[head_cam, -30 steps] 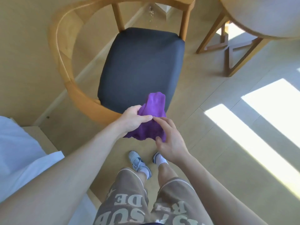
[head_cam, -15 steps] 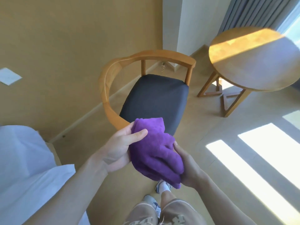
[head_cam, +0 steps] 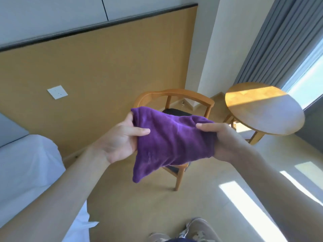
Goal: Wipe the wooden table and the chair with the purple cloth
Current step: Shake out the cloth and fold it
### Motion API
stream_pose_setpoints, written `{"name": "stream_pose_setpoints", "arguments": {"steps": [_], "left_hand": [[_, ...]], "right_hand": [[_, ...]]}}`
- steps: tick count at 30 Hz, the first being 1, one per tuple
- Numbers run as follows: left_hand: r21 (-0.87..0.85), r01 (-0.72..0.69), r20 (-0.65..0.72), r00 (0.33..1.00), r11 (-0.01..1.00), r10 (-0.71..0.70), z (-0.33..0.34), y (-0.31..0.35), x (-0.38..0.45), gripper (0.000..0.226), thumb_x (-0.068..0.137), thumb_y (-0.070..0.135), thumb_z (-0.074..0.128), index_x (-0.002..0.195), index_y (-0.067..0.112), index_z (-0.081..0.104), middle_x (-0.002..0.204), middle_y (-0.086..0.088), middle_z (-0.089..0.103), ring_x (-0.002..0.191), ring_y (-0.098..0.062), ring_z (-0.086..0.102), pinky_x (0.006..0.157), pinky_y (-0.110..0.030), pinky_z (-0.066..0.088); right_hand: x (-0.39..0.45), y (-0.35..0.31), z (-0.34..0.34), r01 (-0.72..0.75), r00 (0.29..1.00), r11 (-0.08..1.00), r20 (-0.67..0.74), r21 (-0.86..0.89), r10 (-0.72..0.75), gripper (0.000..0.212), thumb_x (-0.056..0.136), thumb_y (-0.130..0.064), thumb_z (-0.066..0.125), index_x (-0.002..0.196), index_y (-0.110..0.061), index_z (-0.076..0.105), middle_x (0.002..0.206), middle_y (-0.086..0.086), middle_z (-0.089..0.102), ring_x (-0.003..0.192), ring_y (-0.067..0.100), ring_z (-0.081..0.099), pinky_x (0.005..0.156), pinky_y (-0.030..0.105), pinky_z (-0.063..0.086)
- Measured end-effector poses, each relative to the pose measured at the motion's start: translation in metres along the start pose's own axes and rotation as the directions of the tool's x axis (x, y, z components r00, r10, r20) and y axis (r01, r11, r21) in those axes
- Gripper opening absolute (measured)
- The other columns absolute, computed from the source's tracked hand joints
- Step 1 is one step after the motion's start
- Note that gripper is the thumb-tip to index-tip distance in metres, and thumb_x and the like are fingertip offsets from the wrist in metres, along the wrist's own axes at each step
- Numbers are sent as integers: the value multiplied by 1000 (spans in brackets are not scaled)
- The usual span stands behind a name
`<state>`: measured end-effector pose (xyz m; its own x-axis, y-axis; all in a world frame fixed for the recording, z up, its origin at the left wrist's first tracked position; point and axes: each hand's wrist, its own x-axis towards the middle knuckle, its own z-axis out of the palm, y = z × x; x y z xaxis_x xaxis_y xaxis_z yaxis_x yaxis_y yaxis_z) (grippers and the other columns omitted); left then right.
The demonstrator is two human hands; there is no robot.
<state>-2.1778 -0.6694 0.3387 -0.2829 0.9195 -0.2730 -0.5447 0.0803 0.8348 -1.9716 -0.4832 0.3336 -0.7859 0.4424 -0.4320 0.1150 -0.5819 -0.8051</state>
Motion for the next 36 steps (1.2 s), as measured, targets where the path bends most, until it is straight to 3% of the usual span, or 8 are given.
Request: {"name": "stream_pose_setpoints", "arguments": {"steps": [4,8,13,20,23,29,33,36], "left_hand": [[-21,-187,120,975,982,188,12,48,-6,61,77,5,78,132,20,60,131,-14,64,117,-31,65,88,-39,56],[303,-121,-106,982,945,159,23,35,-3,28,93,18,66,121,11,68,116,-12,73,98,-26,69,78,-35,59],[453,-4,-227,967,891,120,37,2,7,24,101,22,57,107,7,74,105,-11,76,92,-19,71,72,-25,54],[315,-81,-332,924,946,189,60,36,36,22,96,21,64,102,3,74,99,-11,76,88,-21,71,78,-32,54],[312,-139,-338,908,940,247,72,63,46,22,94,20,67,105,2,72,102,-15,75,87,-23,70,75,-34,53],[247,-275,-280,898,929,340,98,120,57,6,90,9,66,95,8,68,90,-11,72,79,-22,68,75,-35,51],[270,-352,-262,869,896,420,105,153,54,25,86,-2,65,111,-4,64,94,-16,70,81,-24,67,77,-35,52],[314,-386,-318,819,868,479,106,170,49,35,84,-10,65,118,-6,60,99,-19,68,84,-27,66,77,-36,52]], "right_hand": [[-25,-76,7,212,960,977,189,-1,-208,38,78,-37,82,109,-15,78,120,10,73,106,27,72,86,41,58],[-32,-55,10,175,979,937,158,-304,-132,57,76,-46,87,122,-18,71,124,7,72,114,29,70,100,50,53],[-14,-13,8,67,983,856,-112,-512,-144,5,90,-28,76,93,-26,79,93,-3,79,93,19,75,90,45,59],[-10,-86,-12,172,923,701,-136,-692,-361,17,95,-38,68,84,-37,80,70,-12,75,60,0,68,49,16,49],[-14,-129,-17,260,873,661,-121,-704,-473,19,94,-33,69,80,-36,81,65,-5,74,47,6,63,40,21,43],[-7,-196,-13,316,840,666,-128,-675,-528,11,91,-34,74,83,-28,76,75,-8,76,80,18,73,64,36,64],[-12,-231,-4,272,935,758,-22,-592,-353,27,79,-21,85,99,-8,73,96,9,75,90,27,69,65,38,61],[-16,-243,1,278,948,726,59,-629,-312,37,72,0,86,106,-1,71,103,13,76,94,30,72,74,37,62]]}}
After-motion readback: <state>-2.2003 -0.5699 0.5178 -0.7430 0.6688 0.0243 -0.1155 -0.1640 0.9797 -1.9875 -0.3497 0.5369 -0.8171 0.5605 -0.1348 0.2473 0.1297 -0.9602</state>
